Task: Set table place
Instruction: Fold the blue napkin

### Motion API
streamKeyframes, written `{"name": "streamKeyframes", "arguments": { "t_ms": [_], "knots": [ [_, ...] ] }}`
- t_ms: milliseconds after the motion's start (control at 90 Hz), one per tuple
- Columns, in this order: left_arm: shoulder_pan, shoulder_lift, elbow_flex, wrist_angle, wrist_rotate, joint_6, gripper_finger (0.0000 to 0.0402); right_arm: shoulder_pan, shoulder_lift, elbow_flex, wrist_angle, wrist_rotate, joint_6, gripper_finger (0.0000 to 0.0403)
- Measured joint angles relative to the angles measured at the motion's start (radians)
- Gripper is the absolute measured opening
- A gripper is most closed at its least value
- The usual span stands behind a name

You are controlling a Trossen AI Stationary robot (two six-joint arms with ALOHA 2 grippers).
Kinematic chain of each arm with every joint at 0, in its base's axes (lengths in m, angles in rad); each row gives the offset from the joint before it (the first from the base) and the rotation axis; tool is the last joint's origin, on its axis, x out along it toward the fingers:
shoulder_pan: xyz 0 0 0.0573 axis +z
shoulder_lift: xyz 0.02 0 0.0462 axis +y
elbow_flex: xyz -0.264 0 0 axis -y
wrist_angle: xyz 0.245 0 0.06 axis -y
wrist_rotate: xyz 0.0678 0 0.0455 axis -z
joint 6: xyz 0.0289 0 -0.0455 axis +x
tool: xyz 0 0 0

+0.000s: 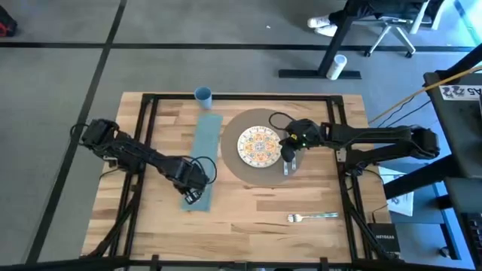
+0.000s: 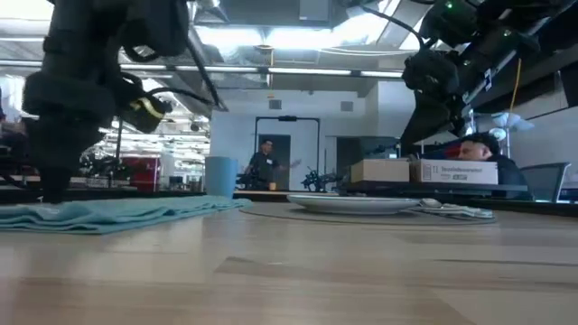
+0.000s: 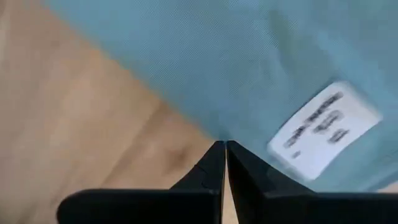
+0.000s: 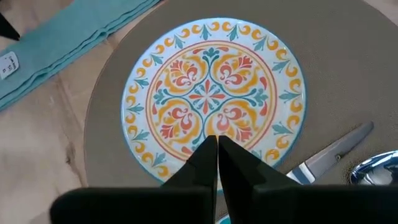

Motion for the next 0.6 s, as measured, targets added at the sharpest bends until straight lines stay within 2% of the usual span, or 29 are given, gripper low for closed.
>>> {"name": "streamKeyframes", "arguments": {
  "t_ms": [178,311,444,600],
  "knots": [
    [-0.001,0.000,0.000,0.129,-0.033,0.010,0.0000,0.000,0.000,0.000,-0.002,0.000,-0.001,0.0000],
    [0.005,0.000,0.000,0.136,-0.064,0.019,0.0000,0.000,0.000,0.000,-0.005,0.000,-0.004,0.0000],
    [-0.013,0.000,0.011,0.049,-0.085,0.054,0.0000,0.000,0.000,0.000,-0.006,-0.007,-0.008,0.0000],
    [-0.070,-0.002,0.035,-0.077,-0.179,0.062,0.0000,0.011,0.000,0.000,0.002,-0.044,-0.028,0.0000]
  ]
}}
